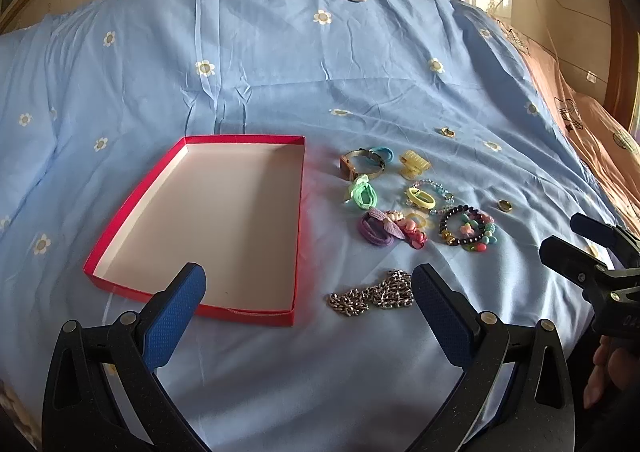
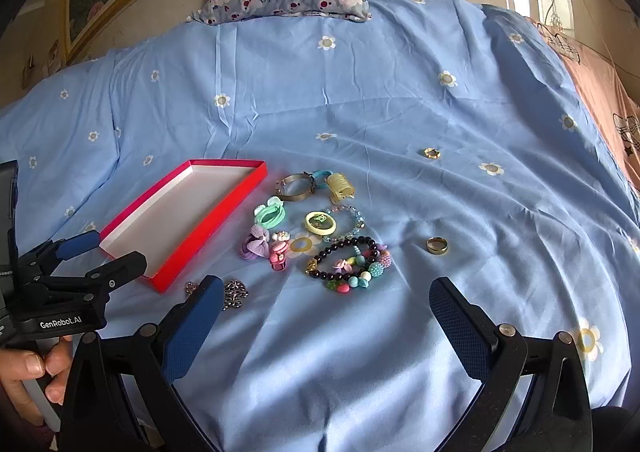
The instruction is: Organize jewelry
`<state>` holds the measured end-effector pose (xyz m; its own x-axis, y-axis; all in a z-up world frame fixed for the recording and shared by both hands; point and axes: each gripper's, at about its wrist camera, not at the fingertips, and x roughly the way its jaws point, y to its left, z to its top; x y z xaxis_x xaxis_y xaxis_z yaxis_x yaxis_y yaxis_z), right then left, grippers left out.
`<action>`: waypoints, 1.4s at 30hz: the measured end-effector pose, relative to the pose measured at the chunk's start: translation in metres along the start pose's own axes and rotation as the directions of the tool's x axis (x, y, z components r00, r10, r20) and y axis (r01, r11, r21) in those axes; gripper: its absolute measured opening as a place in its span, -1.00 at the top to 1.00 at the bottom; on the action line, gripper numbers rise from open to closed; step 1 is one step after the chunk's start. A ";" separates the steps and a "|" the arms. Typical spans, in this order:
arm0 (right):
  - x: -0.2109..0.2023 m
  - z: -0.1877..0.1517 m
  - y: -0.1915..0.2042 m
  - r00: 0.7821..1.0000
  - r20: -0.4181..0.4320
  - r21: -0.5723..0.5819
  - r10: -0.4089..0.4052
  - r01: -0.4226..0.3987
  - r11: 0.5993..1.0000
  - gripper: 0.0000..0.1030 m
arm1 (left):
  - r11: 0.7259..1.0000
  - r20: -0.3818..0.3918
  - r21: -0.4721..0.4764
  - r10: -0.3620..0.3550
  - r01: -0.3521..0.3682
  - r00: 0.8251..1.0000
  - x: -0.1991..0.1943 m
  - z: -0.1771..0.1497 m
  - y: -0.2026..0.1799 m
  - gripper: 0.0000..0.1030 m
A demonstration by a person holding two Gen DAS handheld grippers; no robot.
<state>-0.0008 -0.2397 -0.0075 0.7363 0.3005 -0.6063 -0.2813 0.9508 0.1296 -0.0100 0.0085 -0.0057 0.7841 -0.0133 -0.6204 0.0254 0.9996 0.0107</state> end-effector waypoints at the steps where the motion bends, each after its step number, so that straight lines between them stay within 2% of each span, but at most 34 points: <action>1: 0.001 0.000 0.000 1.000 -0.001 0.001 0.001 -0.001 1.000 -1.00 | 1.000 -0.001 0.000 -0.002 0.002 1.000 0.001 0.000 0.000 -1.00; 14: 0.015 0.006 -0.012 1.000 -0.023 0.023 0.014 -0.014 1.000 -0.97 | 0.998 -0.044 -0.011 -0.058 0.057 0.997 0.023 0.012 0.002 -1.00; 23: 0.034 0.017 -0.027 0.998 -0.059 0.051 0.026 -0.023 0.998 -0.94 | 0.994 -0.104 -0.039 -0.103 0.099 0.989 0.052 0.032 0.005 -0.82; 32: 0.065 0.030 -0.044 0.992 -0.123 0.086 0.031 -0.020 0.996 -0.62 | 0.993 -0.152 -0.021 -0.116 0.114 0.982 0.084 0.051 0.002 -0.59; 42: 0.111 0.048 -0.053 0.980 -0.194 0.105 0.055 -0.035 0.994 0.17 | 0.988 -0.207 0.010 -0.147 0.152 0.967 0.121 0.073 -0.010 -0.27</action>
<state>0.1258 -0.2534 -0.0444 0.5865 0.3319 -0.7389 -0.2404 0.9424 0.2325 0.1298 -0.0052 -0.0240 0.6265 -0.1549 -0.7638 0.1505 0.9857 -0.0764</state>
